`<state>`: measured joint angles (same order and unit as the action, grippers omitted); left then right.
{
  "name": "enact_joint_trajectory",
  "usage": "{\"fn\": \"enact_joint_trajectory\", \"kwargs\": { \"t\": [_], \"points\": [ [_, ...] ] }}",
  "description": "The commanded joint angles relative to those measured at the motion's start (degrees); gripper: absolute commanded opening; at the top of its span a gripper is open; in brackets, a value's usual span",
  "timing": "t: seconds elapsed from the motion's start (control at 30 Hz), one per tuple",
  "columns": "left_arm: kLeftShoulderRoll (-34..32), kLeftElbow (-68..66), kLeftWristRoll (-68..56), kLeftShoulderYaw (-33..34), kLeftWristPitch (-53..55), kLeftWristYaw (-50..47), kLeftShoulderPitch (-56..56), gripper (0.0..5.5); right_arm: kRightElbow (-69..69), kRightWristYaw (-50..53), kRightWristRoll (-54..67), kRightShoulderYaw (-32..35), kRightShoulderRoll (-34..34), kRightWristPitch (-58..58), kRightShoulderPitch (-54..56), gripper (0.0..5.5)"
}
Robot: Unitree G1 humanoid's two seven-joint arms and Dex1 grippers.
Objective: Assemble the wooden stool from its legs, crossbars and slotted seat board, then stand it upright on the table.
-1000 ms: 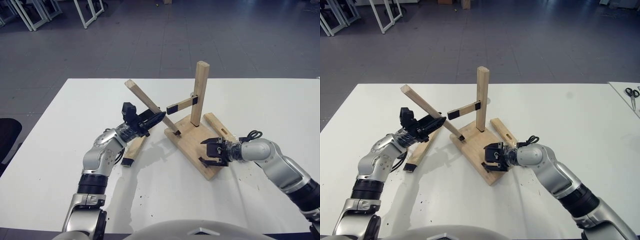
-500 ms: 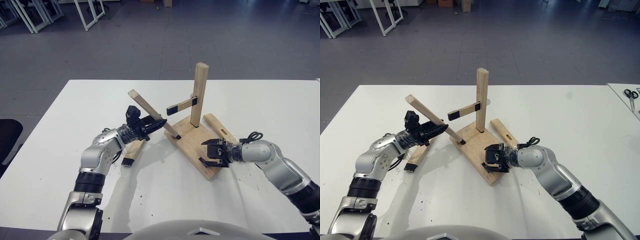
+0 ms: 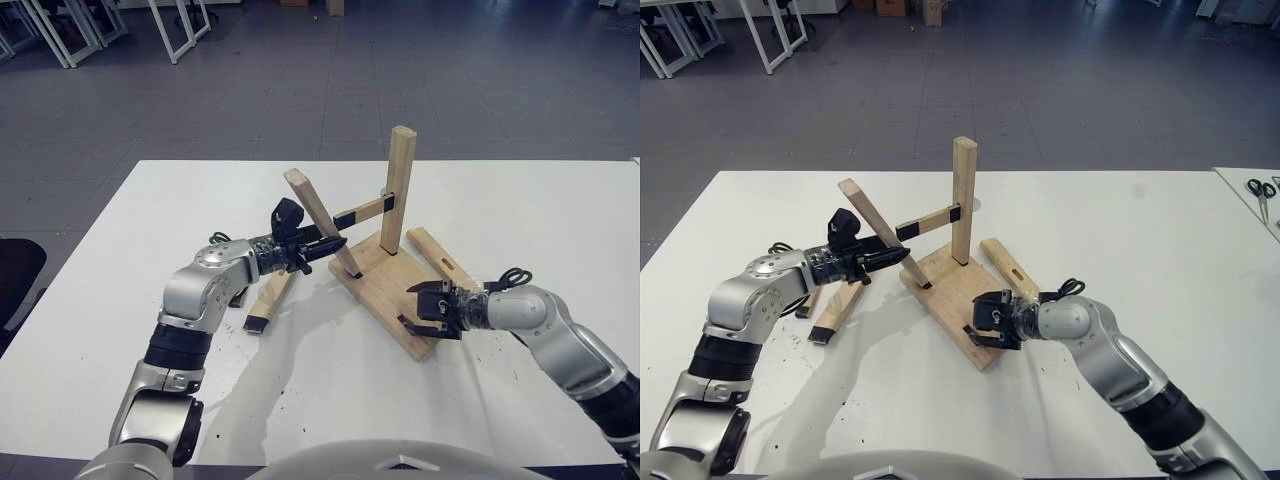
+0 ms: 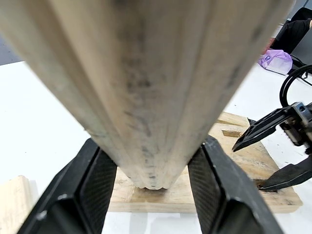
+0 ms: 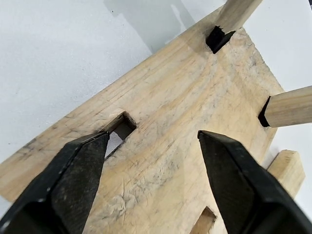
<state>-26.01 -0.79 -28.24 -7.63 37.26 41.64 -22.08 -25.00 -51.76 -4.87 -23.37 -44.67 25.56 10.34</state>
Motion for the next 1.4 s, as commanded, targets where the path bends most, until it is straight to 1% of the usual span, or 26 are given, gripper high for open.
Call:
{"fn": "enact_joint_trajectory", "kwargs": {
  "t": [0.03,0.07,0.17,0.23,0.27,0.3,0.33,0.4,0.47,0.5,0.57,0.63,0.7,0.77,0.87,0.97,1.03,1.1,1.2,1.33,1.4],
  "points": [
    [-3.15,-3.47,9.34,-6.19,2.00,-3.29,3.16,2.04,-5.49,-0.16,6.30,6.84,2.69,7.08,5.03,3.37],
    [-3.32,-3.51,9.95,-6.69,1.67,-3.33,3.12,2.04,-6.06,-0.08,7.97,8.35,3.43,8.68,6.33,3.37],
    [-2.96,-4.13,9.73,-6.58,1.87,-3.49,2.93,2.04,-4.42,3.90,15.01,15.90,9.96,12.71,14.88,3.37],
    [-2.73,-4.73,9.33,-6.14,2.05,-3.53,2.65,2.04,0.74,9.27,15.31,18.95,14.85,9.38,22.09,3.37],
    [-2.65,-5.11,9.24,-6.00,2.07,-3.51,2.38,2.04,4.83,12.56,13.85,19.34,17.33,5.13,26.41,3.16],
    [-2.57,-5.51,9.23,-6.06,2.05,-3.37,2.01,2.04,8.21,14.95,12.68,19.34,19.24,1.79,29.76,3.09],
    [-2.47,-5.65,9.10,-6.09,2.19,-3.29,1.78,2.04,11.41,16.64,11.12,18.60,20.64,-2.38,32.75,2.85],
    [-2.16,-6.06,8.96,-6.30,2.26,-3.13,1.42,2.04,18.10,18.77,7.61,15.89,23.06,-10.35,37.51,2.56],
    [-1.74,-6.57,8.80,-6.61,2.40,-3.02,1.07,2.04,29.41,15.81,5.22,10.76,25.32,-16.18,39.14,2.46],
    [-1.53,-6.82,8.79,-6.88,2.41,-2.92,0.85,2.04,37.76,12.52,1.68,5.82,24.66,-20.40,38.12,2.46],
    [-0.93,-7.58,8.96,-7.79,2.30,-2.51,-0.23,2.04,50.78,5.93,-3.39,-1.59,22.48,-26.75,34.90,2.46],
    [-0.26,-8.08,8.87,-8.52,2.45,-1.99,-1.77,2.04,56.41,-0.49,-4.43,-4.51,20.25,-28.71,31.71,2.46],
    [0.28,-7.82,8.22,-8.37,3.01,-1.89,-2.54,2.04,58.33,-4.57,-3.59,-4.64,18.78,-29.03,30.73,2.46],
    [0.57,-7.21,7.98,-7.96,3.53,-2.22,-2.39,2.04,58.36,-3.82,-2.72,-2.90,18.88,-29.75,32.06,2.46],
    [0.88,-7.36,7.88,-8.00,3.92,-2.09,-2.39,2.04,52.57,0.51,1.62,2.37,20.91,-29.76,33.79,2.46],
    [0.93,-9.12,7.71,-8.78,5.42,-0.70,-4.28,2.04,42.81,6.14,7.72,9.86,24.13,-29.08,34.02,2.46],
    [0.93,-10.10,6.84,-8.82,7.67,0.36,-5.15,2.04,38.21,10.59,7.50,12.57,25.20,-30.12,35.01,2.46],
    [0.83,-10.88,5.92,-8.49,9.87,1.24,-5.61,2.04,36.67,13.62,6.08,13.58,25.83,-31.80,36.78,2.46],
    [0.05,-11.16,5.27,-8.72,12.53,2.89,-6.61,2.04,41.84,14.52,3.17,12.21,25.71,-34.38,38.48,2.46],
    [0.18,-10.69,4.95,-9.38,14.60,3.95,-8.08,2.04,58.27,6.99,-5.00,2.40,24.02,-36.53,34.81,2.46],
    [0.61,-10.64,4.95,-9.86,14.90,4.15,-8.25,2.04,62.35,3.90,-7.54,-0.63,22.51,-37.50,32.30,2.46]
  ]
}}
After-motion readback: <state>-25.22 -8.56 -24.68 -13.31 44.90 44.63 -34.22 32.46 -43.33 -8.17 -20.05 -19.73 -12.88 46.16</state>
